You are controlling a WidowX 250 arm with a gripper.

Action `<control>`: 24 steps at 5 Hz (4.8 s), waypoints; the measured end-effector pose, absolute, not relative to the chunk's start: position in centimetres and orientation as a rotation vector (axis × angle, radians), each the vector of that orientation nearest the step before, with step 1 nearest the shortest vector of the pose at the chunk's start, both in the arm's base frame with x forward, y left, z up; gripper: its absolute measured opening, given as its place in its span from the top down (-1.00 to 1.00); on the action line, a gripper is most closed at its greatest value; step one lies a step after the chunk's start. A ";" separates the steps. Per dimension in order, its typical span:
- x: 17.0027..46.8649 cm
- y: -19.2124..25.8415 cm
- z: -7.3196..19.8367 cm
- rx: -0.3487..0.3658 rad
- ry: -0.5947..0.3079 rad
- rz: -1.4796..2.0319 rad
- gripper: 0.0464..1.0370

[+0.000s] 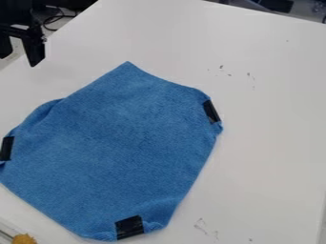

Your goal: Fold the cloth from top right to bottom left

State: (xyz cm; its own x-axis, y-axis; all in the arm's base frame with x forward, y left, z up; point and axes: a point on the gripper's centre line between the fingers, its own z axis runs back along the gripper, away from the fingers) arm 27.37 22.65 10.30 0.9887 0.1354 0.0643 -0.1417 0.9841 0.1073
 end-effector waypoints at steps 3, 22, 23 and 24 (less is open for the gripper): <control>31.1 17.6 8.6 0.136 -0.121 0.118 -0.93; 39.6 -4.5 10.7 0.126 -0.166 0.160 0.97; 37.9 -1.6 11.8 0.148 -0.206 0.226 0.97; 34.6 2.1 14.2 0.190 -0.247 0.356 0.97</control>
